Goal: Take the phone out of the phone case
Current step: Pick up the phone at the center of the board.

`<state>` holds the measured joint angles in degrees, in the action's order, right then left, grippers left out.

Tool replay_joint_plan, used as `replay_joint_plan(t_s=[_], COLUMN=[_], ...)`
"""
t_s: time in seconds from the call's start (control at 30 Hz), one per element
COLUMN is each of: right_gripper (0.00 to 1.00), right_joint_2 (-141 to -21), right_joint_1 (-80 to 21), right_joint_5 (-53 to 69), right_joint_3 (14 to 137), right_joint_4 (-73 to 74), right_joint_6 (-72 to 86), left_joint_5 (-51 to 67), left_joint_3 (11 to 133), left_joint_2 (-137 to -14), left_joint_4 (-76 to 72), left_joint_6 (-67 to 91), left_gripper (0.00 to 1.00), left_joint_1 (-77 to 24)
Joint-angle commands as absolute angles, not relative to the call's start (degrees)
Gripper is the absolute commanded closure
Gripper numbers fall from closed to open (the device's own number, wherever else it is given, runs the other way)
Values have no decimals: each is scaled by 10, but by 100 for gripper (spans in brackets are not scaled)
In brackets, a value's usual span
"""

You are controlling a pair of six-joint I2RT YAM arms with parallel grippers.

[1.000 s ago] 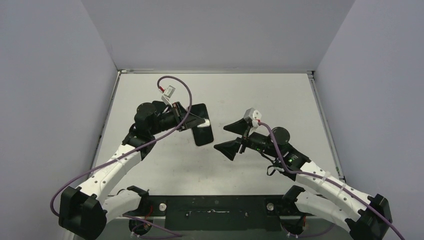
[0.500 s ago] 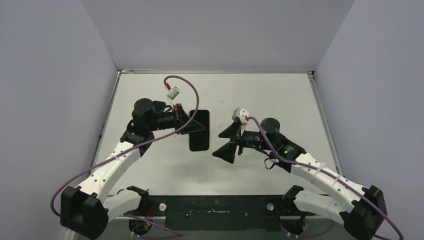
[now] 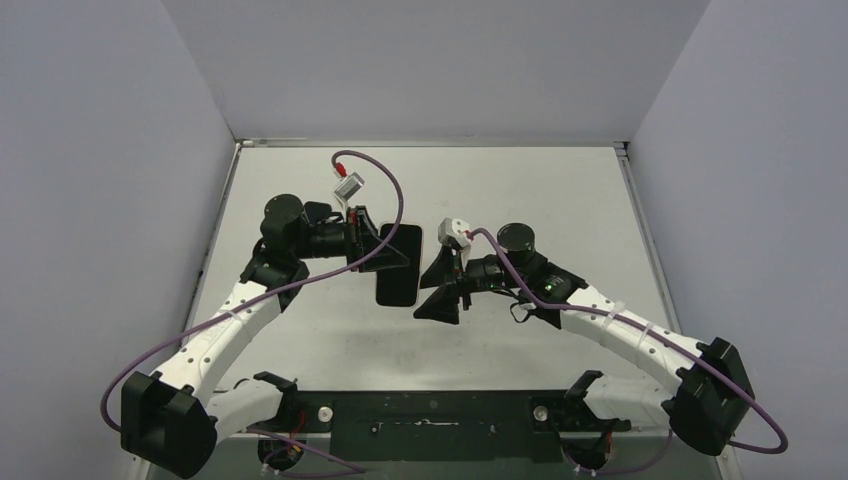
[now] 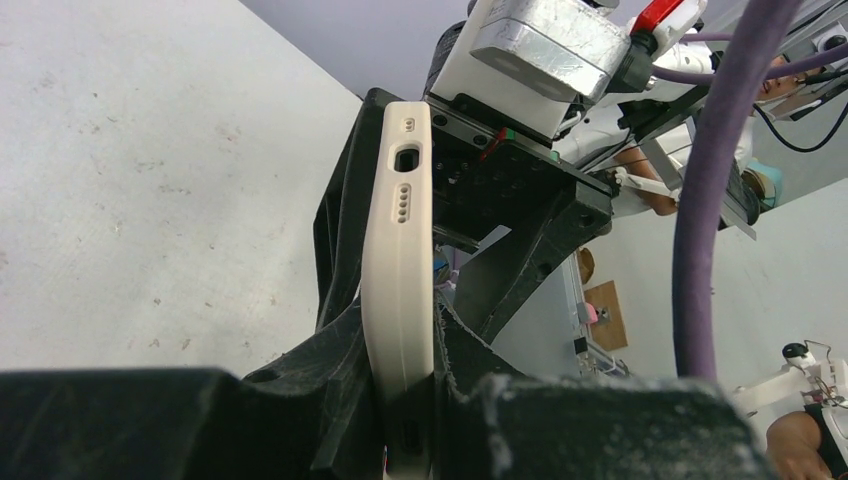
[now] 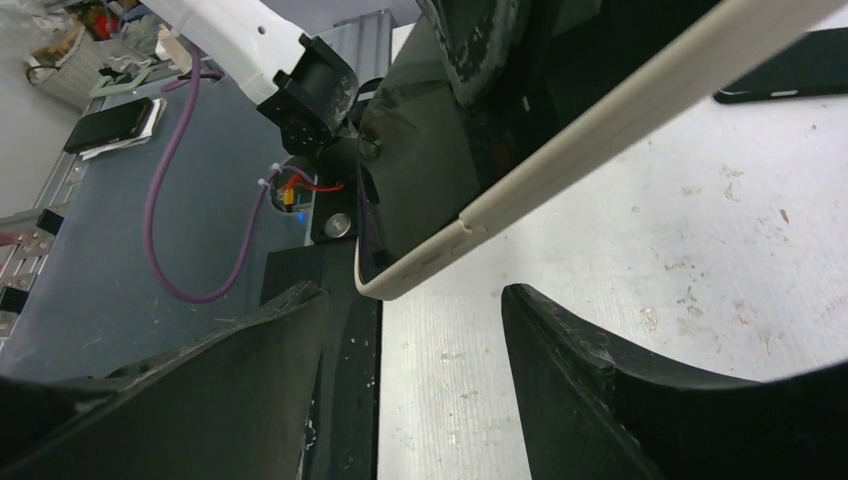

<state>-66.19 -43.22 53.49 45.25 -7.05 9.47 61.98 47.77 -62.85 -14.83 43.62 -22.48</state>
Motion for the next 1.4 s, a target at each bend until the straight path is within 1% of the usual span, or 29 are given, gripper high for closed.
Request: replay_joint_plan(t_s=[0.0, 0.13, 0.27, 0.3, 0.4, 0.53, 0.6, 0.7, 0.83, 0.93, 1.13, 1.27, 1.37], right_gripper=[37, 43, 53, 58, 68, 88, 94, 99, 100, 100, 100, 100, 100], right_joint_2=[-671, -684, -693, -694, -696, -695, -695, -699, -717, -725, -735, -737, -737], right_joint_1=[-438, -440, -443, -443, -444, -448, -450, -457, -462, -465, -470, -470, -470], right_joint_5=[577, 585, 591, 592, 598, 601, 597, 589, 560, 539, 500, 466, 446], right_joint_3=[489, 494, 497, 497, 499, 510, 516, 532, 572, 594, 597, 597, 591], right_joint_4=[-124, -133, -138, -137, -126, -80, -57, -21, 65, 107, 110, 109, 81], right_joint_6=[78, 75, 66, 60, 35, -37, -70, -119, -195, -244, -281, -306, -299], left_joint_5=[642, 644, 645, 647, 651, 651, 652, 653, 650, 650, 650, 649, 644], left_joint_3=[514, 516, 515, 514, 509, 515, 519, 522, 521, 511, 510, 500, 492], left_joint_2=[-624, -623, -625, -625, -625, -632, -636, -642, -655, -661, -669, -675, -674], left_joint_4=[-202, -206, -212, -218, -243, -253, -255, -266, -268, -306, -321, -356, -374], left_joint_6=[433, 435, 440, 446, 469, 504, 519, 545, 590, 635, 658, 688, 704], left_gripper=[100, 100, 100, 100, 100, 100, 100, 100, 100, 100, 100, 100, 100], left_joint_1=[-228, -232, -236, -236, -238, -238, -238, -238, -239, -238, -248, -261, -262])
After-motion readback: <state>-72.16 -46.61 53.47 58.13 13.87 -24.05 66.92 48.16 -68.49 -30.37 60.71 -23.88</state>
